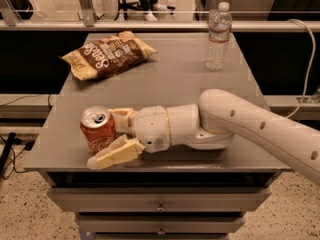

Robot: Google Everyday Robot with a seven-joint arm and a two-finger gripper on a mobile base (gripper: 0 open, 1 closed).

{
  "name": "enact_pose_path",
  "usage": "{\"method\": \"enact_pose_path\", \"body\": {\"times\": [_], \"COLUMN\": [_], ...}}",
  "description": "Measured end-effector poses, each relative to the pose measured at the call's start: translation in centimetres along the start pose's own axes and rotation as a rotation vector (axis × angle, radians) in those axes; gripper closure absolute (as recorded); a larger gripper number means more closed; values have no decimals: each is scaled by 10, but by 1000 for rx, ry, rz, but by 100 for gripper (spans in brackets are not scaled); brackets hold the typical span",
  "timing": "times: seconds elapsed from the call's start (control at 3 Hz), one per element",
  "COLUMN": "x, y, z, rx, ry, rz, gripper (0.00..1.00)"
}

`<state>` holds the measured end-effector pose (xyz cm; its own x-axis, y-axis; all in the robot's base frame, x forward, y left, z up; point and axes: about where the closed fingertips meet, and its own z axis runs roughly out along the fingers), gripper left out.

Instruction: Pick coke can

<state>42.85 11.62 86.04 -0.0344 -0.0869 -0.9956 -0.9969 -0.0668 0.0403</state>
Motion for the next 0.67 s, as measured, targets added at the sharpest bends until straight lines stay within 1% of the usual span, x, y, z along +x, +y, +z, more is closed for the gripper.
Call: {"method": "enact_pose_path", "body": {"times": [0.33, 0.67], "x": [-8, -19], "y": [-6, -19], "z": [-2, -19], "rx": [23, 72], "ry": [13, 29], "rz": [-13, -40], "gripper": [57, 80]}}
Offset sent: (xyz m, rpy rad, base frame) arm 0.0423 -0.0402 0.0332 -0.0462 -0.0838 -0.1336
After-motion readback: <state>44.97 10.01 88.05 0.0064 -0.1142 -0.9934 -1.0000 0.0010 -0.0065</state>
